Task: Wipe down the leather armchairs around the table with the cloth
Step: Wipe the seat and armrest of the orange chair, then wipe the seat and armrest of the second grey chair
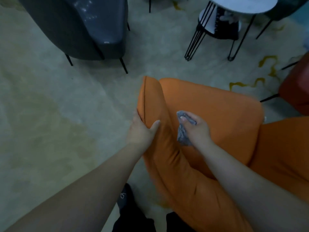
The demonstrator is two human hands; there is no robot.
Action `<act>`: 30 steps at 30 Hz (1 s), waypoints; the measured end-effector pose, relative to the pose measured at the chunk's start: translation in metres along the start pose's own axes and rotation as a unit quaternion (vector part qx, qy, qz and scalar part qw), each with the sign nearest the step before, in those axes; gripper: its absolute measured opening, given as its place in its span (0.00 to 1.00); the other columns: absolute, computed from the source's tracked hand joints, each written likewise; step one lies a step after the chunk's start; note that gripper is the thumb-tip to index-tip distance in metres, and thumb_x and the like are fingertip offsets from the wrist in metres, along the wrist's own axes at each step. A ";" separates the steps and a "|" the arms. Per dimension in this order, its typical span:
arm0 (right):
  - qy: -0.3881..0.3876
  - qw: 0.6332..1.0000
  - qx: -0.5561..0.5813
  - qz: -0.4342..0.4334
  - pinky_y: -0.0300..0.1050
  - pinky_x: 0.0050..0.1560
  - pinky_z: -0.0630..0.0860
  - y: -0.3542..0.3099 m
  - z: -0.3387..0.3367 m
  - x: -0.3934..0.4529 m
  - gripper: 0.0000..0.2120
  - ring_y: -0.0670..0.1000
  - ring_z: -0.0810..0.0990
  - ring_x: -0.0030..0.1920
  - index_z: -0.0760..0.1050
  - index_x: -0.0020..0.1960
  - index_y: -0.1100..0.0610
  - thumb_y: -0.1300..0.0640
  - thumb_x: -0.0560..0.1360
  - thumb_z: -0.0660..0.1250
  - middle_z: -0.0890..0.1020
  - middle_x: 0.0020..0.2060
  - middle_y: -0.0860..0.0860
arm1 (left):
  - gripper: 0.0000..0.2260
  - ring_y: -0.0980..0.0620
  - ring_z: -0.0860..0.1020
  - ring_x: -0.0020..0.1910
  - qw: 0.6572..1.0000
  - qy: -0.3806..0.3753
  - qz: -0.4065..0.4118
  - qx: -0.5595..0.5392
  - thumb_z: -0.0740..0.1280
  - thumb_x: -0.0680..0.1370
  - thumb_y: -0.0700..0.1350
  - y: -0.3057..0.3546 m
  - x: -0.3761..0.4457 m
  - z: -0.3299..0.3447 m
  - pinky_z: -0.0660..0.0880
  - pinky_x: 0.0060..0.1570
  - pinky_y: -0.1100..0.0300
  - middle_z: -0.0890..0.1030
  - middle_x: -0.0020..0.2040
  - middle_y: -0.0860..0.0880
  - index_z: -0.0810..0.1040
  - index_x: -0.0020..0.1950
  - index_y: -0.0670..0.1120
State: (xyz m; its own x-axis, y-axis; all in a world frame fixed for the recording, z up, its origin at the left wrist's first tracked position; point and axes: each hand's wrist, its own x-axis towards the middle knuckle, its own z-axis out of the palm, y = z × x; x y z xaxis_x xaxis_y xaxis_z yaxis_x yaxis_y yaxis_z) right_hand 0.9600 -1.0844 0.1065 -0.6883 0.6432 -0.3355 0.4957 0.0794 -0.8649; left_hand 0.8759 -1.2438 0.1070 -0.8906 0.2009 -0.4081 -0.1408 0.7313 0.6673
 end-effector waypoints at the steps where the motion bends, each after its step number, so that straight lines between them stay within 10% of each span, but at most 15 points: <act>1: 0.009 1.000 -0.007 -0.015 0.20 0.39 0.69 -0.007 0.005 -0.007 0.11 0.29 0.76 0.39 0.76 0.57 0.46 0.56 0.76 0.68 0.77 0.41 0.35 | 0.40 0.43 0.70 0.68 0.999 -0.037 0.027 0.002 0.67 0.74 0.62 -0.008 -0.002 -0.009 0.69 0.65 0.48 0.67 0.72 0.44 0.53 0.78 0.45; 8: 0.021 0.997 -0.056 -0.058 0.48 0.65 0.71 -0.077 0.055 -0.037 0.15 0.52 0.78 0.56 0.77 0.63 0.53 0.56 0.76 0.67 0.78 0.57 0.59 | 0.33 0.44 0.62 0.72 0.956 -0.033 0.174 0.234 0.60 0.78 0.60 -0.055 -0.013 -0.113 0.58 0.69 0.55 0.65 0.74 0.43 0.55 0.78 0.45; 30: -0.020 0.992 -0.098 -0.071 0.41 0.59 0.72 -0.182 0.177 0.052 0.16 0.51 0.78 0.53 0.76 0.64 0.54 0.54 0.77 0.65 0.78 0.56 0.59 | 0.31 0.47 0.58 0.75 0.868 -0.038 0.186 0.460 0.53 0.79 0.64 -0.042 0.137 -0.270 0.54 0.73 0.52 0.65 0.75 0.48 0.59 0.76 0.48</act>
State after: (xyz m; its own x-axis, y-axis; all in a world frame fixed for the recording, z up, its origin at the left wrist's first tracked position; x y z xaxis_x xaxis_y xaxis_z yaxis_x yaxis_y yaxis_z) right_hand 0.7400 -1.1999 0.1808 -0.7774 0.5840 -0.2337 0.4832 0.3164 -0.8163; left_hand 0.6432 -1.4235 0.1913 -0.7642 0.5515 -0.3345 0.5860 0.8103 -0.0027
